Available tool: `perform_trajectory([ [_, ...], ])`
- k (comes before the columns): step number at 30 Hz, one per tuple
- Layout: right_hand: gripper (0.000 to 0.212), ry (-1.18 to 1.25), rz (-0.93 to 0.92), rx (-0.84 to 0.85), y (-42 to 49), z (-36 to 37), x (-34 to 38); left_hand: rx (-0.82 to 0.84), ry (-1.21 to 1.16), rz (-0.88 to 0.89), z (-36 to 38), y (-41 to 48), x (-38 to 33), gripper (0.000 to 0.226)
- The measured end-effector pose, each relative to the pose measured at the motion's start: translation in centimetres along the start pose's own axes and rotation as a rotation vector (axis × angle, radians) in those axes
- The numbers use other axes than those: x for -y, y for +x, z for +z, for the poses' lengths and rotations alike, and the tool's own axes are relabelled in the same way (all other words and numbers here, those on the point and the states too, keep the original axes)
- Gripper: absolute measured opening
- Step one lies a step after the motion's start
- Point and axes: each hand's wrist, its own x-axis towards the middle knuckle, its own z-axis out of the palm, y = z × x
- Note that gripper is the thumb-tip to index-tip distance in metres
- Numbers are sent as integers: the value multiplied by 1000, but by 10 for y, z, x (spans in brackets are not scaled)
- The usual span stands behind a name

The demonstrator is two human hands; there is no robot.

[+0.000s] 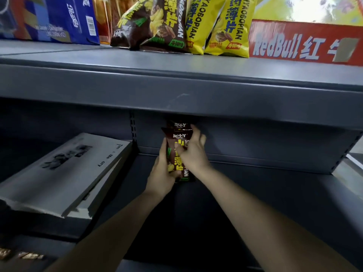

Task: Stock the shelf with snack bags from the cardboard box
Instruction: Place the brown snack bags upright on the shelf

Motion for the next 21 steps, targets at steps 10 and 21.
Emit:
perform_trajectory([
  [10, 118, -822, -247, 46, -1, -14, -37, 134, 348, 24, -1, 15, -4, 127],
  [21, 136, -932, -161, 196, 24, -13, -30, 175, 568, -193, -3, 33, 2, 140],
])
